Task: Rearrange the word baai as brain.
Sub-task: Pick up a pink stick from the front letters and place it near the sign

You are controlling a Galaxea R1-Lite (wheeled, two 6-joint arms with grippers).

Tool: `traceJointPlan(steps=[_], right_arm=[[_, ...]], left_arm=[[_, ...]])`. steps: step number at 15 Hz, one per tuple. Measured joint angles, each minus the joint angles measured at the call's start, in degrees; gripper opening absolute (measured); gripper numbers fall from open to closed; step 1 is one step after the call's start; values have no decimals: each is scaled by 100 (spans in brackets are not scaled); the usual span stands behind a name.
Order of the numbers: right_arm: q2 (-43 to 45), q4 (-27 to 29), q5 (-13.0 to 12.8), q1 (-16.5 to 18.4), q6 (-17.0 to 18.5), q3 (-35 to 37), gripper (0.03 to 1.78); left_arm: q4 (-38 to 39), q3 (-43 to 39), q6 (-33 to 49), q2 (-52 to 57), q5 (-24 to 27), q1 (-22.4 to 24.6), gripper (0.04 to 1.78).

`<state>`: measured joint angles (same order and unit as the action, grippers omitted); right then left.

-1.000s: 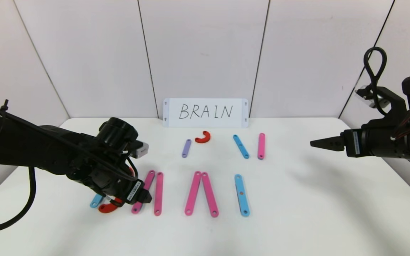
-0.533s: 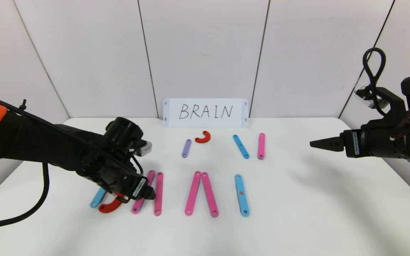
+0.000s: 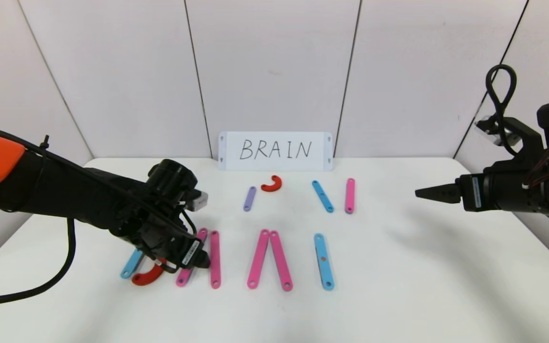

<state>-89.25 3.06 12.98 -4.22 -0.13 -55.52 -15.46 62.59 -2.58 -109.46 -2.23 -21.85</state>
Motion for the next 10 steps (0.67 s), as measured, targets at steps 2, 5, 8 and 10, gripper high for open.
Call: traceJointPlan(steps=[2, 5, 8, 10], right_arm=[[5, 0, 0, 1, -2, 0, 174], [0, -1, 2, -5, -9, 0, 174], [0, 0, 10, -5, -11, 17, 174], [0, -1, 10, -7, -9, 26, 174]], left_arm=[[-2, 17, 2, -46, -2, -6, 136], [11, 50, 6, -77, 4, -11, 83], [11, 78, 5, -110, 22, -20, 37], [9, 111, 6, -126, 34, -21, 30]])
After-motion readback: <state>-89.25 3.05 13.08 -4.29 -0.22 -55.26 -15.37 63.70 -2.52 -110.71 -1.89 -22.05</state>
